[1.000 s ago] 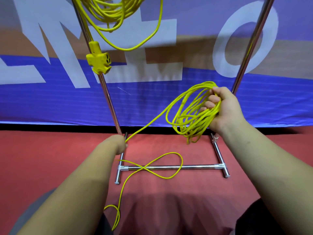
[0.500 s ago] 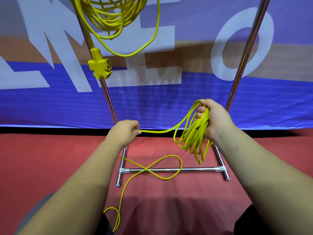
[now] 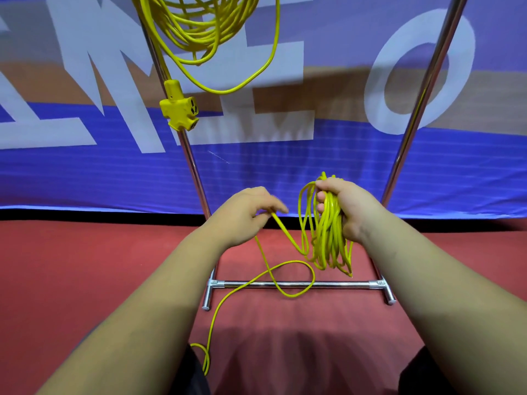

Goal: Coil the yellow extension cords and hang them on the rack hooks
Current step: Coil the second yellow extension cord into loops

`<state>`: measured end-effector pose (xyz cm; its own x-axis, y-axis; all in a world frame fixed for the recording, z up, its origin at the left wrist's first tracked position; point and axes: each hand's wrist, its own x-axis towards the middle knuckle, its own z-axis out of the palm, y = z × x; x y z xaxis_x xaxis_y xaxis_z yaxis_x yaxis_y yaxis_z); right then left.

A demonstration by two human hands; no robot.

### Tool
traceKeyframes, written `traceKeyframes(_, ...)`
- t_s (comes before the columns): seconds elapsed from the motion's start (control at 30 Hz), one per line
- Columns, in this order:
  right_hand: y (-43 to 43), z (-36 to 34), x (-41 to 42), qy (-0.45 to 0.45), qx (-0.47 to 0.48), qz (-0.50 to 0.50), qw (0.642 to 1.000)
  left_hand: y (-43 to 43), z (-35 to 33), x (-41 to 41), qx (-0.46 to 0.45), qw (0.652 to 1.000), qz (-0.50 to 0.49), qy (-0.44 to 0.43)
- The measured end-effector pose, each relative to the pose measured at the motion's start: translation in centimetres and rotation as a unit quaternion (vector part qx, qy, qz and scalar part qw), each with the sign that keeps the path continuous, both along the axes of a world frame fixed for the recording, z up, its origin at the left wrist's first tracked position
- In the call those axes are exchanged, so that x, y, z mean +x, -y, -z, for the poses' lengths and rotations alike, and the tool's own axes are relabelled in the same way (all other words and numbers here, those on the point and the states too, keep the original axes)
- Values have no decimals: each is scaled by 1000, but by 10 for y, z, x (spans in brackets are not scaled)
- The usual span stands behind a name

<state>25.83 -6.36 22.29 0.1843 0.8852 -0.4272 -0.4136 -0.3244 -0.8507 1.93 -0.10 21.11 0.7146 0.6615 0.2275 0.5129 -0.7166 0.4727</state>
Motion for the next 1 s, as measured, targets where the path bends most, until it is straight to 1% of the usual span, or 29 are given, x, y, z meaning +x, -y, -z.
traceKeyframes(0.1, 0, 3, -9, 32, -11, -42, 999, 4, -5, 8, 9, 998, -25, 49)
traceKeyframes(0.27, 3, 5, -22, 73, -21, -83, 994, 5, -2, 15, 8, 993, -94, 76)
traceKeyframes(0.43, 6, 5, -26, 68, -8, -112, 991, 8, -4, 16, -22, 983, -150, 105)
traceKeyframes(0.53, 7, 4, -27, 91, -5, -124, 988, 9, -6, 14, -73, 980, -150, 108)
traceKeyframes(0.63, 10, 3, -30, 103, -9, -148, 984, 2, 2, 7, -127, 981, -143, 45)
traceKeyframes(0.77, 10, 0, -32, 125, -10, -133, 983, -13, 21, -10, -135, 977, -136, -88)
traceKeyframes(0.8, 10, -1, -32, 122, -10, -127, 984, -17, 25, -13, -137, 975, -142, -104)
traceKeyframes(0.83, 10, -1, -31, 118, -10, -125, 985, -19, 26, -16, -142, 973, -151, -100)
traceKeyframes(0.9, 11, -3, -30, 110, -13, -129, 985, -23, 25, -17, -149, 971, -183, -48)
traceKeyframes(0.97, 12, -3, -30, 99, -14, -141, 985, -26, 23, -15, -117, 969, -219, 2)
traceKeyframes(1.0, 13, -2, -31, 98, -15, -145, 984, -27, 22, -14, -87, 971, -223, 9)
